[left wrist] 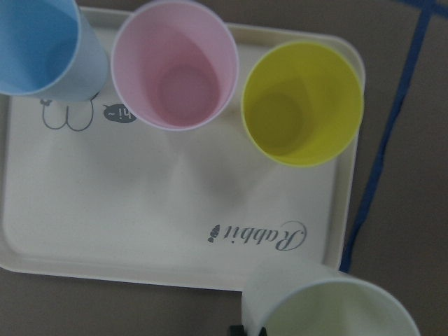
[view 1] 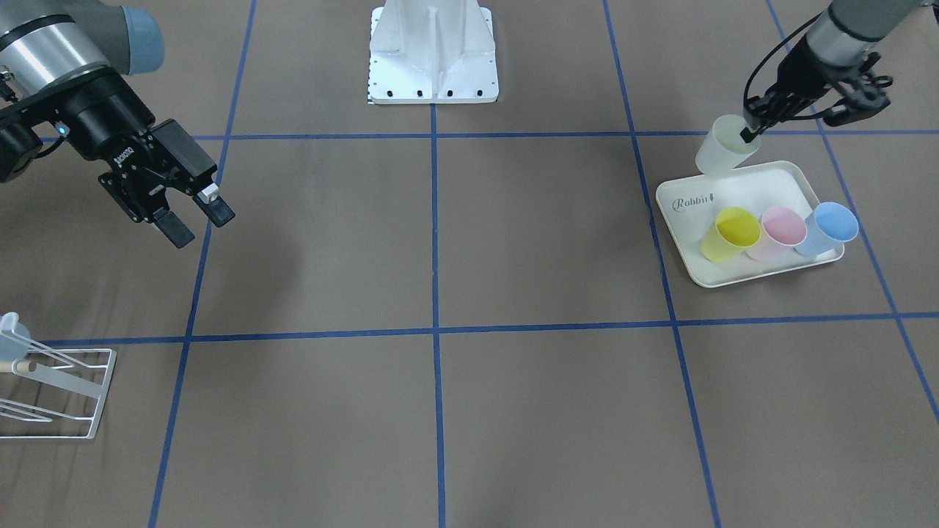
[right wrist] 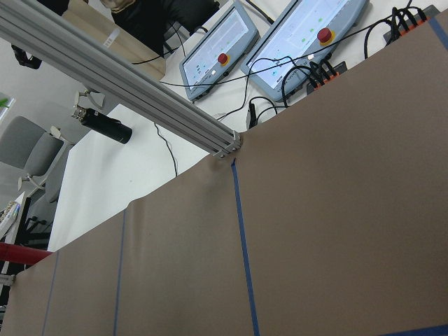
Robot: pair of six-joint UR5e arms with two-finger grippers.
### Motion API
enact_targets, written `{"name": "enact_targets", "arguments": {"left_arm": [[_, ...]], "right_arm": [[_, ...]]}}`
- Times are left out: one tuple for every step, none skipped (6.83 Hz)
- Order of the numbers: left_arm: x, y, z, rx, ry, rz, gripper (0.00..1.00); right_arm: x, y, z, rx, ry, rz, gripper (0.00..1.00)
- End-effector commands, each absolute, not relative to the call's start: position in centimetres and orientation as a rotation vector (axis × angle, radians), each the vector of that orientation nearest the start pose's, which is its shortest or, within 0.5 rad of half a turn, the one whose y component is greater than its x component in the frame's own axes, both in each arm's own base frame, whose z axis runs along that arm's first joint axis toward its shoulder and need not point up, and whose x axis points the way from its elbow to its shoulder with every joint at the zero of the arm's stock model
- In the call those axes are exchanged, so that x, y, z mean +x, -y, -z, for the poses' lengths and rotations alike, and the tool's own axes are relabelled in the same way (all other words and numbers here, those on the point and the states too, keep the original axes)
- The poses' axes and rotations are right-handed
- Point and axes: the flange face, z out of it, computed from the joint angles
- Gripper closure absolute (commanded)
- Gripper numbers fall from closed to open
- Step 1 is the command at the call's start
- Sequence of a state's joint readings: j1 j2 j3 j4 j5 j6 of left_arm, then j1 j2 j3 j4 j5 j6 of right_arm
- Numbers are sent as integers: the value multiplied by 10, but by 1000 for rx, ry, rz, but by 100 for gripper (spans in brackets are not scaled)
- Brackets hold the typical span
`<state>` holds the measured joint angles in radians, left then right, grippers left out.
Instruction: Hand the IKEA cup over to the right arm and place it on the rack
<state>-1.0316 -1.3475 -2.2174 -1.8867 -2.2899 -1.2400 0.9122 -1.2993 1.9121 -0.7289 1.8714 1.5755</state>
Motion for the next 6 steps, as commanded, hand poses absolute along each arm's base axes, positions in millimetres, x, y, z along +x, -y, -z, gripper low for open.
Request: {"name": "enact_targets", "arguments": {"left_arm": [[144,409,-336,-68,-1107,538,100],[157,439,-290,-66,-1174,681,100],[163,448,-260,-89,-1250,749,100],[174,446,-245,-94,-1337,816,100],[202,443,-223,-122,-1450,890,100],[233,440,-189,-155,-1536,949,100]], "right_arm": [[-252,489,-258,403,1430,-528,0],[-254,488,-248,369,1464,-563,0],[-259,489,-228,332,1513,-596,0],[-268,482,-216,293,1566,-610,0],[-278,476,-215,290,1653,-619,0],[-284,472,-211,302,1692,-625,0]]}}
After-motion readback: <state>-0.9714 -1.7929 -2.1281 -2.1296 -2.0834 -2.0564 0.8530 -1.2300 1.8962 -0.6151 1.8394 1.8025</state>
